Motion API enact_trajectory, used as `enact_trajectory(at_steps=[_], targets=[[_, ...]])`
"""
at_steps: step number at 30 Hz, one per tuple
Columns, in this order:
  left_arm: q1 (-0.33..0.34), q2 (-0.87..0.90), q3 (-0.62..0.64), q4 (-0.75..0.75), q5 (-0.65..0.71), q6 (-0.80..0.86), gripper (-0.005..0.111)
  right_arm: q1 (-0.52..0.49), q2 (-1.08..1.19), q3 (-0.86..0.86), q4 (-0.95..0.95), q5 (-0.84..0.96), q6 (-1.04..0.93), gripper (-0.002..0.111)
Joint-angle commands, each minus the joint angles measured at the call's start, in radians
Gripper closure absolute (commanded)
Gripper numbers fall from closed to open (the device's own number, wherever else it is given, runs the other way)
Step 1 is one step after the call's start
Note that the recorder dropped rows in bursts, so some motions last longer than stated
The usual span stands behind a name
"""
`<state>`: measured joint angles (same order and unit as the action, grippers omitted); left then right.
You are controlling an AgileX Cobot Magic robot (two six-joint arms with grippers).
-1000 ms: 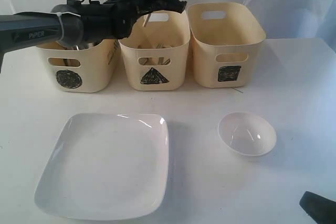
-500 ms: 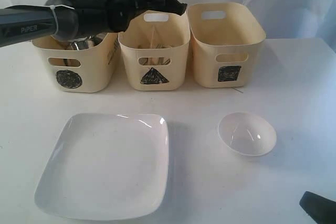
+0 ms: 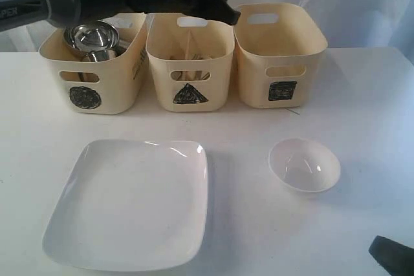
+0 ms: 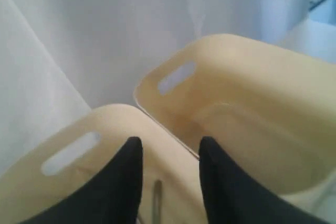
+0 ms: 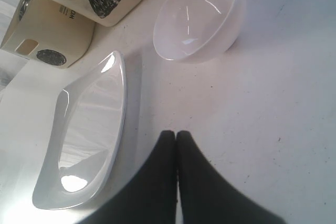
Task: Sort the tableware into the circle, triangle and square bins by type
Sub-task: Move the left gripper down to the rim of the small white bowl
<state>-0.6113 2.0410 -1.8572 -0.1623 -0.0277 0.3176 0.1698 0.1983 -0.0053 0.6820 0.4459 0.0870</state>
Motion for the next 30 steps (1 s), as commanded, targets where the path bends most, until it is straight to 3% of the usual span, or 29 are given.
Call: enact_trajectory(at_steps=[1,6,15,24,30], targets=[[-0.045,-0.063,-0.005,0.001,0.238,-0.008,0.065,0.004,-0.007,0.005,-0.003,-0.005,0.001,0.108],[-0.08,-0.099,-0.005,-0.04,0.462,-0.01,0.065,0.004,-0.007,0.005,-0.003,-0.005,0.001,0.108],[-0.091,-0.097,-0.005,-0.207,0.72,-0.012,0.065,0.004,-0.007,0.005,-0.003,-0.005,0.001,0.108],[-0.091,-0.097,-0.005,-0.344,0.796,-0.024,0.044,0.004,-0.007,0.005,-0.003,-0.005,0.001,0.108],[-0.091,-0.092,-0.005,-0.377,0.83,-0.079,0.044,0.004,-0.007,0.005,-0.003,-0.005,0.001,0.108]])
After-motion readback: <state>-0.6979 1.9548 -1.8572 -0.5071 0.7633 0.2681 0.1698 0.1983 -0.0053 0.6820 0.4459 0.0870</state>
